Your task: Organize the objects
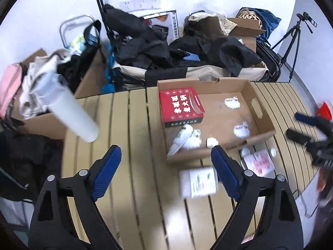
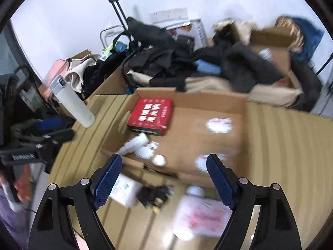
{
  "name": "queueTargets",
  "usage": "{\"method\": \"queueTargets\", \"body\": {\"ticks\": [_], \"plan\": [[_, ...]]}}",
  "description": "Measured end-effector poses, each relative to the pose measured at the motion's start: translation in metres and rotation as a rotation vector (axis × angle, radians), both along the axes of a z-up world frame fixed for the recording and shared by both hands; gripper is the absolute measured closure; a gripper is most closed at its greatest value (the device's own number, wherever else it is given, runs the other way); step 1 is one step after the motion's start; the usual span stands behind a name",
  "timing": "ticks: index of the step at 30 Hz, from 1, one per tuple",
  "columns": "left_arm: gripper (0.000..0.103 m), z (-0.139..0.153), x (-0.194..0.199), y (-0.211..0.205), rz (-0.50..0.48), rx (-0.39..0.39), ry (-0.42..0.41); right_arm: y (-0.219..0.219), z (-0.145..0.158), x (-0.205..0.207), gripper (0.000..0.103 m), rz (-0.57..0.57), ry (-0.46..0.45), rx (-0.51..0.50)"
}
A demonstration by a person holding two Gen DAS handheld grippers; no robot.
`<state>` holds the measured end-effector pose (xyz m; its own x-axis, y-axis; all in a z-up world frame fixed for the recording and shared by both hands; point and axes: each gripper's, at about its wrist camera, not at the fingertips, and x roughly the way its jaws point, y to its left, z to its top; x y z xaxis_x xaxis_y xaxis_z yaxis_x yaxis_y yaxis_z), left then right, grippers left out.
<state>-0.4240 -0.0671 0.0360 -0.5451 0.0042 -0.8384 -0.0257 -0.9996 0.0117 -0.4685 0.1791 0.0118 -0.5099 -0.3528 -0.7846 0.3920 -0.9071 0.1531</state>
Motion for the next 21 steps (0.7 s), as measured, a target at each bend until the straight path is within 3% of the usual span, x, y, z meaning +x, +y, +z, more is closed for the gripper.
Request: {"method": "queueTargets", "body": {"ticks": [3, 7, 10, 14, 21], "plan": [[0.014, 0.022, 0.029, 0.000, -0.008, 0.004, 0.013, 0.025, 0.025, 0.026, 0.017, -0.026, 0.018, 0.040], [0.003, 0.050, 0.070, 0.004, -0.012, 0.023, 0.060, 0.049, 0.047, 0.063, 0.017, -0.042, 0.026, 0.045], [0.003, 0.059, 0.098, 0.010, -0.013, 0.029, 0.084, 0.057, 0.055, 0.094, 0.017, -0.046, 0.050, 0.050], [0.003, 0.052, 0.160, 0.013, -0.015, 0.109, 0.130, 0.062, 0.057, 0.150, 0.017, -0.010, 0.094, 0.005], [0.000, 0.011, 0.285, 0.024, -0.036, 0.202, 0.188, 0.056, 0.019, 0.279, 0.017, 0.082, 0.127, -0.065]]}}
